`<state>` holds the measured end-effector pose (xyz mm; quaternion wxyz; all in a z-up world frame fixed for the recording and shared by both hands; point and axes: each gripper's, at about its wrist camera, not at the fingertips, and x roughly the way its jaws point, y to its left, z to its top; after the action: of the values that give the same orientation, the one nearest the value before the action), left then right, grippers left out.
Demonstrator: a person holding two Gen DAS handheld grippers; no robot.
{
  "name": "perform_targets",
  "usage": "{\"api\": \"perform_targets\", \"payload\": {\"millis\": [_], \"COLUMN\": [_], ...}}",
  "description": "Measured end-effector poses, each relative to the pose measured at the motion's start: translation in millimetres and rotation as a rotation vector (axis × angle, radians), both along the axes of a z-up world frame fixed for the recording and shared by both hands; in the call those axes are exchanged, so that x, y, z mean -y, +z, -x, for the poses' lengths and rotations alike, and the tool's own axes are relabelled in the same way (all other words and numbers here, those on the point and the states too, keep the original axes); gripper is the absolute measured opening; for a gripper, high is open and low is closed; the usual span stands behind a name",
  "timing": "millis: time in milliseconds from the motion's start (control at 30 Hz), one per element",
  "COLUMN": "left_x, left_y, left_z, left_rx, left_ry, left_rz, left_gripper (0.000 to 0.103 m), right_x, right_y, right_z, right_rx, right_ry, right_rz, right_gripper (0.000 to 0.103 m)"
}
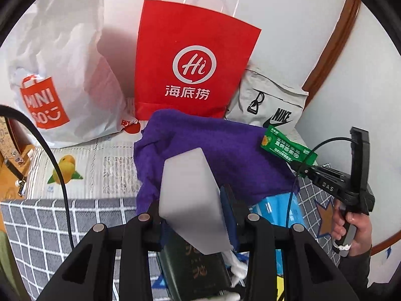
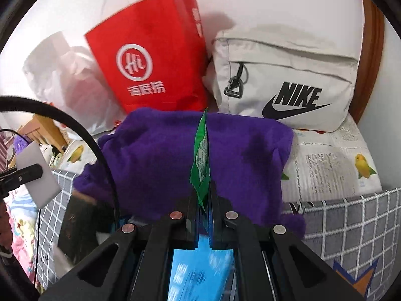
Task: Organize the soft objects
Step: 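Carry both items to the purple towel and open the right tool to drop the packet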
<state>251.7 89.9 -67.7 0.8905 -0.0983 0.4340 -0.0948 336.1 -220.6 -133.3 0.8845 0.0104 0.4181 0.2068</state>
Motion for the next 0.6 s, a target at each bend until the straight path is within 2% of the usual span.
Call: {"api": "perform_targets", "payload": {"millis": [400,600], "left_x": [12.1,22.5], "left_y": [-18.6,-26.2], "left_z": [-58.0,-77.0], "left_rx": [-0.043,-0.055], "left_ry": [-0.027,-0.054], "left_rz": [0.007,-0.002], "left_gripper": [0.034,0.034], "right_x": [-6.8,-4.7], "right_y": [-38.3,-50.5], "right_z": [-66.4,-70.9], "right_rx": [-0.098,-0.145], "right_ry": [-0.023,0.004], "right_rz": [-0.014,-0.010], "right_gripper": [0.005,0.007]}}
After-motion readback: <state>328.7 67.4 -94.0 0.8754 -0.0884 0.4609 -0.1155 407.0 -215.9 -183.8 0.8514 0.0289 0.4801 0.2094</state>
